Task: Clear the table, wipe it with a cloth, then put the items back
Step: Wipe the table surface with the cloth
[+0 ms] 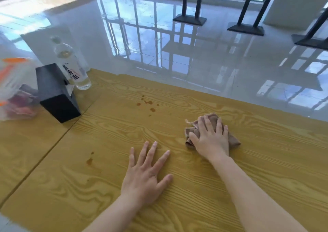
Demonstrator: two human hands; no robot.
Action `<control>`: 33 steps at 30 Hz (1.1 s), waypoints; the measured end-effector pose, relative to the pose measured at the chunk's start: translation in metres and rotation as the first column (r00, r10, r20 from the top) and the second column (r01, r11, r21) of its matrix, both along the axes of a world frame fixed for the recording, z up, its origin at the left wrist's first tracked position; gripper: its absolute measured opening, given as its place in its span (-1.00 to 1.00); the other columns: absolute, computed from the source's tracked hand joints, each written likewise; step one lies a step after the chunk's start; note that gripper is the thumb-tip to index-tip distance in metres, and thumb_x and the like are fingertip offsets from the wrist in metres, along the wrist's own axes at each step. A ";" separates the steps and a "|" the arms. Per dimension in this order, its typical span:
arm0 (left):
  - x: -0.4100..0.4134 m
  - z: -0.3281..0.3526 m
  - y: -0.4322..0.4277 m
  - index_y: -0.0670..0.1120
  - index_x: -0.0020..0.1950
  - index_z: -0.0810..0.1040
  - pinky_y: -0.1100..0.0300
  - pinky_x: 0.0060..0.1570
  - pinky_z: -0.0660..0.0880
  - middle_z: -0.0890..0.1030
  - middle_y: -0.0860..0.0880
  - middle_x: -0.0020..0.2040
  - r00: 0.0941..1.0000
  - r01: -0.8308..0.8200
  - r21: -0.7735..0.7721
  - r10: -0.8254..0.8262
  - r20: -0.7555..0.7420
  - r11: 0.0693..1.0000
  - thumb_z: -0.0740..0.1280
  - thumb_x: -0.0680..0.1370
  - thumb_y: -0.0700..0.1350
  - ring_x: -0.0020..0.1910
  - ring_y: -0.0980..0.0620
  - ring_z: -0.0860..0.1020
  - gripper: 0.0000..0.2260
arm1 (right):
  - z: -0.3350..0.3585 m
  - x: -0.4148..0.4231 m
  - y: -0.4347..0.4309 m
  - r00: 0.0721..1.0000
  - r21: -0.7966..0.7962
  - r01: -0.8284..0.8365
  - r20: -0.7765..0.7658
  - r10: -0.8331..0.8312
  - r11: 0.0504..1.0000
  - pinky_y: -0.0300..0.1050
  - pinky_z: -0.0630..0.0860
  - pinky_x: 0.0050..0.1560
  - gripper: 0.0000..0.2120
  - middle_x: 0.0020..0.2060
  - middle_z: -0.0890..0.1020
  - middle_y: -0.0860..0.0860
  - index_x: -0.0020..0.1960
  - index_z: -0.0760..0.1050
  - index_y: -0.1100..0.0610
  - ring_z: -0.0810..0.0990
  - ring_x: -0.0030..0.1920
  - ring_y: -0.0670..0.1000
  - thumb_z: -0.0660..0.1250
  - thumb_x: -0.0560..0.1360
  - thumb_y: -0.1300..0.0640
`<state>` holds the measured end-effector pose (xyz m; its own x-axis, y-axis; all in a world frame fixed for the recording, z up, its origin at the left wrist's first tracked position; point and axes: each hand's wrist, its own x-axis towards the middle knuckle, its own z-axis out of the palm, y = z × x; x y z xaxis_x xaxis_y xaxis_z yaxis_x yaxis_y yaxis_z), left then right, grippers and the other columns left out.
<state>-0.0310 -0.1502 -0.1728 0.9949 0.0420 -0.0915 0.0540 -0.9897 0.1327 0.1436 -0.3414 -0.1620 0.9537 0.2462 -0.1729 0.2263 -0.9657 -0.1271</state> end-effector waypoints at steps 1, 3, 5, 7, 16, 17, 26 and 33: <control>0.001 0.001 -0.002 0.33 0.57 -0.13 -0.28 0.49 -0.27 -0.18 0.03 0.63 1.000 -0.004 -0.008 0.004 0.008 1.000 -0.22 0.51 0.50 0.58 -0.03 -0.30 -0.36 | -0.004 -0.020 0.010 0.989 0.010 -0.144 0.029 0.143 0.990 0.23 -0.30 0.52 -0.28 0.61 -0.16 -0.13 0.61 -0.15 -0.12 -0.30 0.57 0.18 -0.20 0.53 -0.38; 0.001 0.001 -0.002 0.30 0.57 -0.03 -0.29 0.50 -0.19 -0.07 0.02 0.64 0.999 -0.016 -0.012 0.016 0.039 1.000 -0.16 0.53 0.49 0.60 -0.03 -0.22 -0.36 | -0.012 -0.052 0.013 0.925 0.010 -0.375 0.079 0.373 0.927 0.19 -0.28 0.53 -0.30 0.60 -0.11 -0.19 0.61 -0.10 -0.18 -0.30 0.58 0.09 -0.15 0.54 -0.40; 0.001 -0.001 0.001 0.32 0.57 -0.04 -0.28 0.50 -0.18 -0.06 0.02 0.64 0.998 -0.015 -0.018 0.016 0.059 1.000 -0.14 0.53 0.49 0.60 -0.02 -0.22 -0.36 | -0.014 -0.043 0.002 0.882 0.008 -0.464 0.093 0.462 0.886 0.13 -0.28 0.54 -0.33 0.59 -0.10 -0.23 0.59 -0.12 -0.24 -0.31 0.58 0.01 -0.15 0.53 -0.41; -0.001 -0.004 0.002 0.33 0.57 -0.07 -0.27 0.50 -0.22 -0.08 0.03 0.64 0.997 -0.017 -0.027 0.019 0.071 0.999 -0.14 0.51 0.50 0.59 -0.01 -0.26 -0.35 | -0.014 -0.010 -0.002 0.921 -0.010 -0.384 0.066 0.384 0.923 0.09 -0.31 0.54 -0.32 0.59 -0.14 -0.24 0.59 -0.16 -0.26 -0.33 0.57 -0.01 -0.19 0.51 -0.41; -0.005 -0.010 0.006 0.17 0.44 0.37 -0.20 0.54 -0.04 0.25 0.08 0.56 0.972 -0.030 -0.172 0.068 0.223 0.985 0.16 0.51 0.35 0.60 0.07 -0.01 -0.46 | -0.003 0.047 0.109 0.953 0.047 -0.302 0.018 0.302 0.952 0.15 -0.30 0.53 -0.35 0.60 -0.11 -0.21 0.60 -0.08 -0.20 -0.25 0.59 0.09 -0.18 0.53 -0.31; -0.006 -0.011 0.009 0.13 0.38 0.45 -0.17 0.54 0.02 0.33 0.08 0.51 0.962 -0.032 -0.232 0.094 0.257 0.972 0.21 0.51 0.29 0.58 0.11 0.06 -0.51 | -0.006 0.035 0.100 0.921 0.047 -0.389 0.040 0.387 0.920 0.10 -0.33 0.52 -0.36 0.59 -0.10 -0.24 0.59 -0.09 -0.24 -0.26 0.58 0.04 -0.19 0.53 -0.32; -0.073 0.006 0.087 0.05 0.23 0.56 0.01 0.44 0.32 0.48 0.04 0.34 0.922 0.030 -0.295 0.088 0.377 0.955 0.31 0.53 0.05 0.38 0.03 0.42 -0.71 | -0.003 -0.044 0.045 0.998 -0.019 -0.001 0.068 0.002 1.000 0.18 -0.22 0.55 -0.33 0.60 -0.18 -0.16 0.61 -0.20 -0.16 -0.28 0.58 0.11 -0.26 0.54 -0.33; -0.123 0.000 0.207 0.03 0.63 -0.02 0.12 0.55 -0.14 -0.09 0.11 0.63 0.897 -0.431 -0.097 0.438 0.065 0.897 -0.13 0.53 0.39 0.57 0.19 -0.21 -0.26 | -0.004 -0.185 0.130 0.800 0.084 -0.600 0.077 0.595 0.796 0.26 0.02 0.48 -0.25 0.58 0.17 -0.02 0.57 0.21 0.01 0.02 0.58 0.25 0.13 0.50 -0.35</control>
